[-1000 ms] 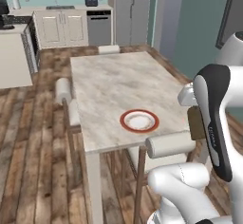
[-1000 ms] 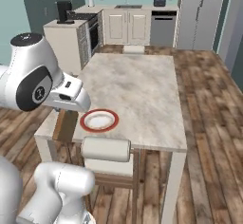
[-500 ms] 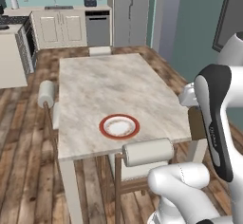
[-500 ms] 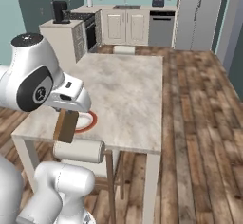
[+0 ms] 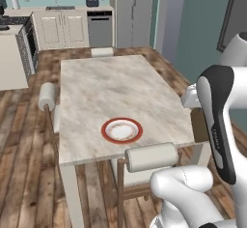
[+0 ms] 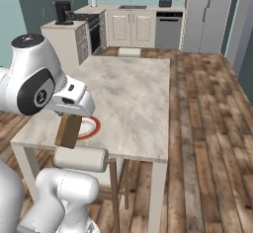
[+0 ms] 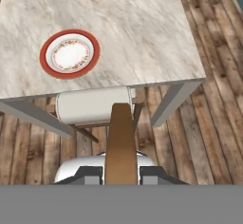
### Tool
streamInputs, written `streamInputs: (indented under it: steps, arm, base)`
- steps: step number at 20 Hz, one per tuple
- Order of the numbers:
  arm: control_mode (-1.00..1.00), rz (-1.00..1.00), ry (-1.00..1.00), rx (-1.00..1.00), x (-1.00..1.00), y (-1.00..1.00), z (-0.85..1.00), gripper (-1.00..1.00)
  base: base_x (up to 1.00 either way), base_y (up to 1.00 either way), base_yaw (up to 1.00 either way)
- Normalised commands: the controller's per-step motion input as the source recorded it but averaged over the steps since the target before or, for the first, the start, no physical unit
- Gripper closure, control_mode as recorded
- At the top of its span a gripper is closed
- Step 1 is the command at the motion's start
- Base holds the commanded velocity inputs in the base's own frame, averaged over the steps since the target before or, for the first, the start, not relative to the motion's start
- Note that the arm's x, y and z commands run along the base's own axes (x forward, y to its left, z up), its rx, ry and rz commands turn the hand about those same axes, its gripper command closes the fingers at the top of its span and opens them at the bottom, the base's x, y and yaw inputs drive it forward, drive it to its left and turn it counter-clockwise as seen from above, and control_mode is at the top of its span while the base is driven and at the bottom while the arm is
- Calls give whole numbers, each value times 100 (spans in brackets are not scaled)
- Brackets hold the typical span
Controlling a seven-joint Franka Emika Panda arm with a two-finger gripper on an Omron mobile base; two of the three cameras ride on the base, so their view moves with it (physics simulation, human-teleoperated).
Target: Start the toaster. Once the lever pops up, take the bread to the plate on the dining counter.
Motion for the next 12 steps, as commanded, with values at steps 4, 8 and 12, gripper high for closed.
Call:
streamInputs:
  steps: [4,8,12]
  arm:
    - [100,0,0,0,0,0,0,100]
    - [100,0,0,0,0,0,0,100]
    - [100,0,0,0,0,0,0,100]
  base:
    - [9,37,0]
    - [17,41,0]
    - [9,41,0]
